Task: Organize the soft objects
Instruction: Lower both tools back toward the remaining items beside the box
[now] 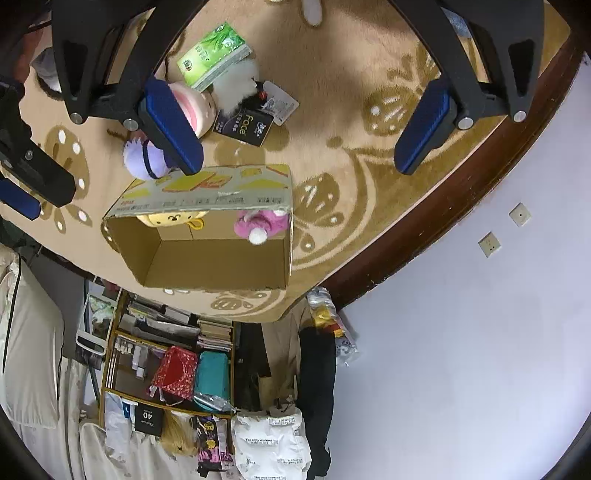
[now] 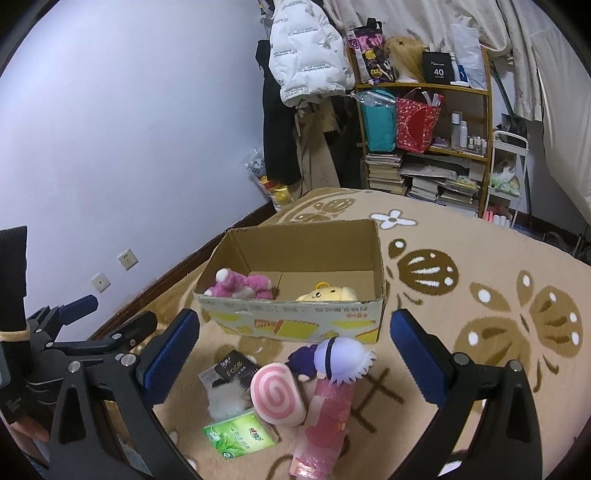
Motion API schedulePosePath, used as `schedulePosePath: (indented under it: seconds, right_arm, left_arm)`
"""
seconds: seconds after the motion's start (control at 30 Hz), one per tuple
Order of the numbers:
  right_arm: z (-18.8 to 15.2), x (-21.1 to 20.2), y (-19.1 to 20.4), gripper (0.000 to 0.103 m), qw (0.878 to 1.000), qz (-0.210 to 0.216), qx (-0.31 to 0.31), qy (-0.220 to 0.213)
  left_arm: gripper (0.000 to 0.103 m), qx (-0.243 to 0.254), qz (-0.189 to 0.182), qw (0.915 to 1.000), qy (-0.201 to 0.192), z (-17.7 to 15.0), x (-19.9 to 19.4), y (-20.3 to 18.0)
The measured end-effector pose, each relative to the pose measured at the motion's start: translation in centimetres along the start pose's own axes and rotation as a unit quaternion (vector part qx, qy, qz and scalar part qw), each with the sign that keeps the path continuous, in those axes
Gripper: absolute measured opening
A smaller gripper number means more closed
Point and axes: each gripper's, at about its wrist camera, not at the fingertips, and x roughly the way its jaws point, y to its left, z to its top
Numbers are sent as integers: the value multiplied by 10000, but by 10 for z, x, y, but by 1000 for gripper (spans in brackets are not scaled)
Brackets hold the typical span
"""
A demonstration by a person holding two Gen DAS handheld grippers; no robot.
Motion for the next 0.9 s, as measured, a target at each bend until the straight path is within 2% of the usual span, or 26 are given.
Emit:
schedulePosePath:
  seconds: [0.43, 0.9]
  right_arm:
    - [-21, 21, -10, 103, 9991, 9, 218, 370]
    - [-42, 66, -26, 103, 9923, 53, 572, 1097]
  left_arm:
    - [102, 61, 56, 9983, 569, -14, 36, -5]
    - [102, -6, -67, 9921, 1254, -23, 82, -7]
